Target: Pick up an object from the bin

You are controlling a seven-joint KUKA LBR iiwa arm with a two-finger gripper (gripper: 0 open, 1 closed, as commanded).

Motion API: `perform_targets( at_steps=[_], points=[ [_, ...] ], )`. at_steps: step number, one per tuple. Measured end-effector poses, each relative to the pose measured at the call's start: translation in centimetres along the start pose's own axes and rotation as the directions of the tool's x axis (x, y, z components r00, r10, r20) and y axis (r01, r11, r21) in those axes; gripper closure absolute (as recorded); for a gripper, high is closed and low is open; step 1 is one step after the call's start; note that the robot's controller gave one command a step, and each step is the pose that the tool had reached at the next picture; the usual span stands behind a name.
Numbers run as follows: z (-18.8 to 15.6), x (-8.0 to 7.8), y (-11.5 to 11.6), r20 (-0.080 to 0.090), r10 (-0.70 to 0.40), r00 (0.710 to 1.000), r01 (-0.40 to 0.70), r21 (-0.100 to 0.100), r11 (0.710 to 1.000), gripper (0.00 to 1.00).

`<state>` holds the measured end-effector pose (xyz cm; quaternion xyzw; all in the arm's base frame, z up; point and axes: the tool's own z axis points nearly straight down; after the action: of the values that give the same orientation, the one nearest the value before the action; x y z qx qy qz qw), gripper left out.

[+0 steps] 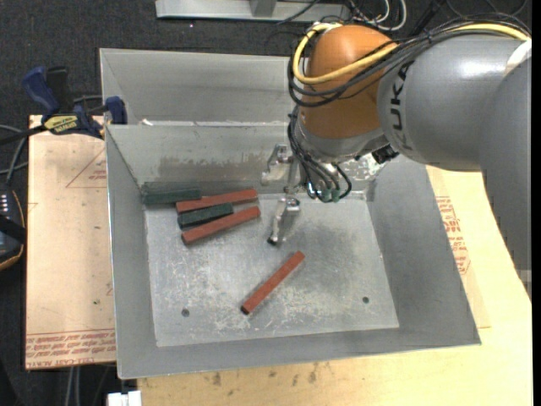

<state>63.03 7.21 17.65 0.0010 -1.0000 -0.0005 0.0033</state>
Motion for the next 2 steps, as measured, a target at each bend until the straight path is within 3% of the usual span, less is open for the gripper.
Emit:
perform_targets(
  at_steps=[1,2],
  points=[
    [-0.3,0.0,0.0,0.004,0.0,1.0,0.0,0.0,1.0,0.0],
    [-2.5,1.5,-0.2,0.002,-0.196,0.981,0.196,0.001,0.981,0.0]
  ],
)
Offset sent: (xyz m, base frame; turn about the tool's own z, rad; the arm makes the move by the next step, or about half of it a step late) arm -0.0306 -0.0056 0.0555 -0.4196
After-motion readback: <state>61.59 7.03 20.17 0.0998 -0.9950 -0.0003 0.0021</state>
